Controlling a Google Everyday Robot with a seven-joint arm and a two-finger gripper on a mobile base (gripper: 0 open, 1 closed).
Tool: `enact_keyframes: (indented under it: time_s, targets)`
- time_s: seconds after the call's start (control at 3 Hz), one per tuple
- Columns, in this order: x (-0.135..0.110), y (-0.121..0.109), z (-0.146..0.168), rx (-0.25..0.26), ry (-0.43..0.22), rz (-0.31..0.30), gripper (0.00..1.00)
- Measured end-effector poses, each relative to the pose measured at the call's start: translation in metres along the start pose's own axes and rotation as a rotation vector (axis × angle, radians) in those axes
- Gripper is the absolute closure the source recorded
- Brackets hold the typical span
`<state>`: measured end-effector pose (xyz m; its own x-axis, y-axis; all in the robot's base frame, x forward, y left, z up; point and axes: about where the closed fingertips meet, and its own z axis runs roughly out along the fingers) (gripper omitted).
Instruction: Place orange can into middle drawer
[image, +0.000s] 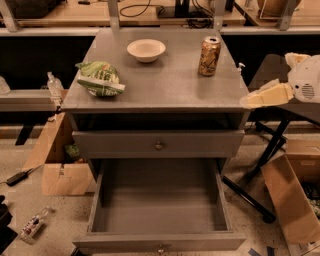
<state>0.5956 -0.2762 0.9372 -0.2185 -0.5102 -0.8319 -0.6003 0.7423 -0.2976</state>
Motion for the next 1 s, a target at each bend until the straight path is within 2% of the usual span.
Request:
enact_keyframes:
  time_s: [0.67, 1.0]
  targets:
    - [-0.021, -0.014, 0.074, -0.043, -0.096, -0.017, 0.0]
    - [-0.038, -0.029, 0.106, -0.063, -0.187, -0.036, 0.0]
